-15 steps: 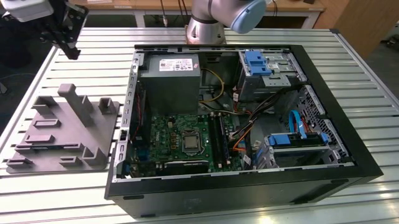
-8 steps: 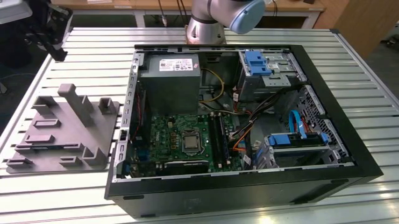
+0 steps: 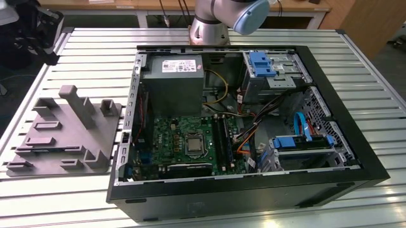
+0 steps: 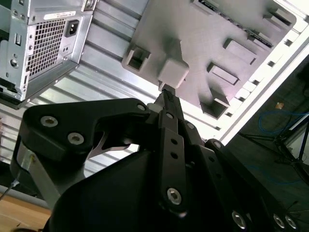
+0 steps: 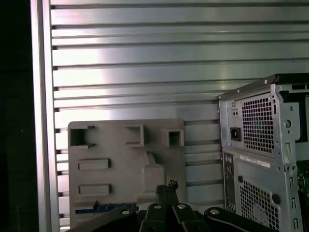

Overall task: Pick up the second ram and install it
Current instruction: 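Reach for the second ram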

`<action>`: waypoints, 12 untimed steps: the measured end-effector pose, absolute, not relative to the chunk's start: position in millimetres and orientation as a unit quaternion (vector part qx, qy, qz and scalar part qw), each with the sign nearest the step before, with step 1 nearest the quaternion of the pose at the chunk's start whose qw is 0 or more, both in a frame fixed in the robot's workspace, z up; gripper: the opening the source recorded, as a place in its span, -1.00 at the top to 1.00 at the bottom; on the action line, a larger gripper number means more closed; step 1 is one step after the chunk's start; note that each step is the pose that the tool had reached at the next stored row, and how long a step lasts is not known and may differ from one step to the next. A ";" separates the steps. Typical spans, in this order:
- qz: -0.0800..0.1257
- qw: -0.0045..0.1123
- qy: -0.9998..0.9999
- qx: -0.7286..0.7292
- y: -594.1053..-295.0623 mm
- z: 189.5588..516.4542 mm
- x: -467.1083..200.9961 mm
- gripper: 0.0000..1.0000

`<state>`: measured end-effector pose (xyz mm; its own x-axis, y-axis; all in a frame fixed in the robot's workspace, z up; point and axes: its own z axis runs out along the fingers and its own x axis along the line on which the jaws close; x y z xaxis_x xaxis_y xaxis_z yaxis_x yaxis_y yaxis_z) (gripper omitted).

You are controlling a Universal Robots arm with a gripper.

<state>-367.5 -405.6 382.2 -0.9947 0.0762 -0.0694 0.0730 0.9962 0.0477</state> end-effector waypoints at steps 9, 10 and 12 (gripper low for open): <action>0.023 0.036 0.998 0.037 -415.2 377.8 -380.8 0.80; 0.023 0.036 0.998 0.037 -416.8 377.3 -381.8 0.80; 0.023 0.036 0.998 0.037 -420.1 376.1 -383.8 0.80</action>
